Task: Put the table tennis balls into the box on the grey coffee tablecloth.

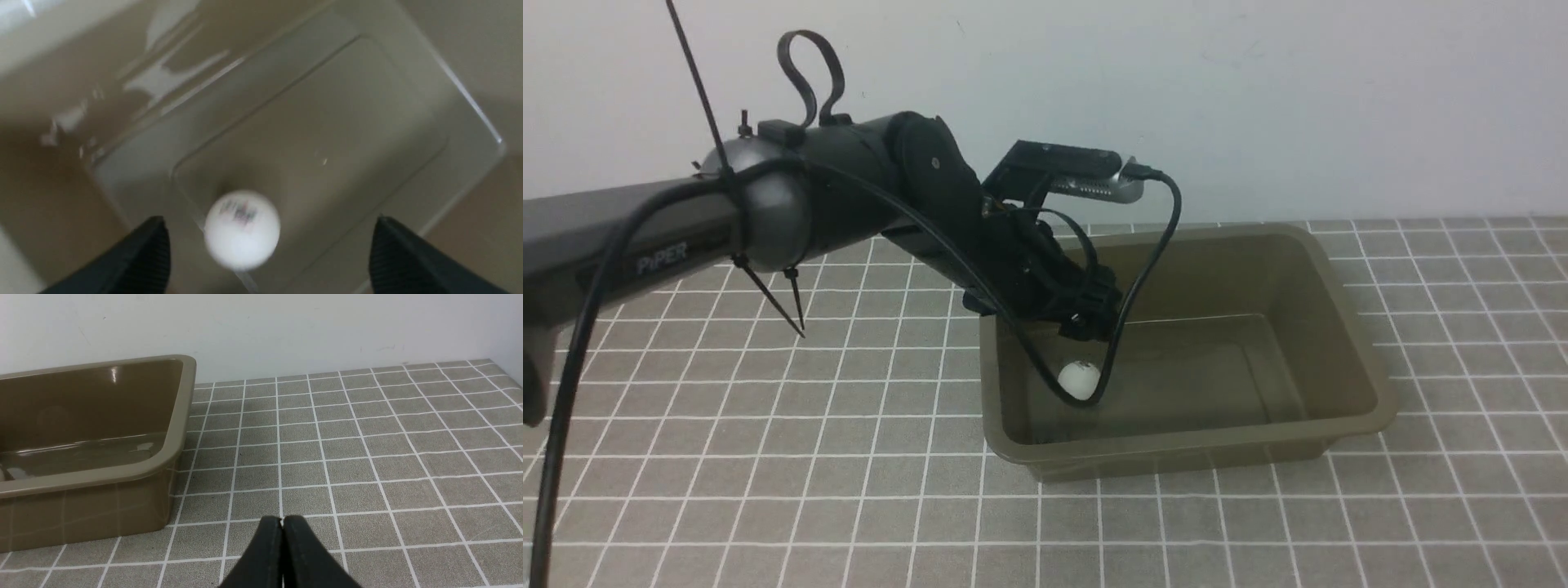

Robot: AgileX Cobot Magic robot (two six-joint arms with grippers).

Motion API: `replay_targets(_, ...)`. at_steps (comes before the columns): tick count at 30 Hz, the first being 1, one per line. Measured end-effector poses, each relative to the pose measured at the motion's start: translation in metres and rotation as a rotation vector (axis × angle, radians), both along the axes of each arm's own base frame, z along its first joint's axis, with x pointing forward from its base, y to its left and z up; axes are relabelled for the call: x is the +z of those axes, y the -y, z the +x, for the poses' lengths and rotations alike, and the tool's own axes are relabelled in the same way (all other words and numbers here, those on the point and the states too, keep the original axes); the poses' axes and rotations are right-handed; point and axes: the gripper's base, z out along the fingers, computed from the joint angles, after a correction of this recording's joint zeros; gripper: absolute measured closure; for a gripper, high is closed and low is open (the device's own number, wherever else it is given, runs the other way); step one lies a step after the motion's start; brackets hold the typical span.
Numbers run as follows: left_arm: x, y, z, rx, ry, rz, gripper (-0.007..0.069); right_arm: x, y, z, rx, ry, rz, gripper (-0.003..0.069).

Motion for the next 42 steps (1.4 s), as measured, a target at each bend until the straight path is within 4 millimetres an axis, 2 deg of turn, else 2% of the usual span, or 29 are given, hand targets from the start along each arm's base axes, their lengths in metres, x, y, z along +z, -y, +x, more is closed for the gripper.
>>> replay_targets(3, 0.02, -0.012, 0.0, 0.02, 0.006, 0.006, 0.0097, 0.0, 0.0, 0.0, 0.0, 0.0, 0.0, 0.0668)
replay_targets(5, 0.055, -0.03, -0.007, 0.043, 0.053, 0.017, 0.0271, 0.0, 0.0, 0.0, 0.0, 0.0, 0.0, 0.0668)
replay_targets(7, 0.101, -0.052, -0.026, 0.066, 0.145, 0.03, 0.0473, 0.0, 0.0, 0.0, 0.0, 0.0, 0.0, 0.0668)
replay_targets(8, 0.101, -0.052, -0.026, 0.07, 0.144, 0.029, 0.0489, 0.0, 0.0, 0.0, 0.0, 0.0, 0.0, 0.0668)
replay_targets(9, 0.143, -0.072, -0.05, 0.098, 0.241, 0.035, 0.0577, 0.0, 0.0, 0.0, 0.0, 0.001, 0.0, 0.0668)
replay_targets(10, 0.156, -0.079, -0.06, 0.113, 0.278, 0.031, 0.0587, 0.0, 0.0, 0.0, 0.0, 0.001, 0.0, 0.0668)
replay_targets(12, 0.193, -0.101, -0.099, 0.164, 0.395, 0.01, 0.062, 0.0, 0.0, 0.0, 0.0, 0.001, 0.0, 0.0668)
replay_targets(13, 0.206, -0.112, -0.122, 0.186, 0.447, -0.002, 0.0624, 0.0, 0.0, 0.0, 0.0, 0.001, 0.0, 0.0668)
replay_targets(14, 0.209, -0.118, -0.135, 0.201, 0.463, -0.008, 0.0627, 0.0, 0.0, 0.0, 0.0, 0.001, 0.0, 0.0668)
replay_targets(15, 0.219, -0.132, -0.169, 0.232, 0.533, -0.04, 0.0629, 0.0, 0.0, 0.0, 0.0, 0.001, 0.0, 0.0668)
replay_targets(16, 0.216, -0.134, -0.173, 0.243, 0.525, -0.047, 0.0629, 0.0, 0.0, 0.0, 0.0, 0.001, 0.0, 0.0668)
replay_targets(17, 0.215, -0.148, -0.208, 0.279, 0.584, -0.103, 0.0629, 0.0, 0.0, 0.0, 0.0, 0.001, 0.0, 0.0668)
replay_targets(20, 0.199, -0.17, -0.262, 0.327, 0.711, -0.196, 0.0629, 0.0, 0.0, 0.0, 0.0, 0.001, 0.0, 0.0668)
replay_targets(21, 0.196, -0.175, -0.275, 0.332, 0.75, -0.209, 0.0629, 0.0, 0.0, 0.0, 0.0, 0.001, 0.0, 0.0668)
replay_targets(22, 0.183, -0.181, -0.288, 0.339, 0.771, -0.211, 0.0629, 0.0, 0.0, 0.0, 0.0, 0.001, 0.0, 0.0668)
replay_targets(23, 0.178, -0.185, -0.298, 0.341, 0.792, -0.214, 0.0629, 0.0, 0.0, 0.0, 0.0, 0.001, 0.0, 0.0668)
replay_targets(28, 0.141, -0.198, -0.328, 0.364, 0.829, -0.243, 0.0629, 0.0, 0.0, 0.0, 0.0, 0.001, 0.0, 0.0668)
replay_targets(29, 0.141, -0.199, -0.331, 0.366, 0.842, -0.245, 0.0629, 0.0, 0.0, 0.0, 0.0, 0.001, 0.0, 0.0668)
replay_targets(30, 0.132, -0.203, -0.34, 0.371, 0.871, -0.268, 0.0629, 0.0, 0.0, 0.0, 0.0, 0.001, 0.0, 0.0668)
replay_targets(35, 0.119, -0.219, -0.38, 0.39, 1.024, -0.363, 0.0625, 0.0, 0.0, 0.0, 0.0, 0.001, 0.001, 0.0668)
replay_targets(38, 0.118, -0.221, -0.385, 0.394, 1.062, -0.377, 0.0625, 0.0, 0.0, 0.0, 0.001, 0.002, 0.002, 0.0668)
replay_targets(42, 0.116, -0.219, -0.376, 0.395, 1.071, -0.336, 0.0625, 0.0, 0.0, 0.0, 0.001, 0.002, 0.004, 0.0668)
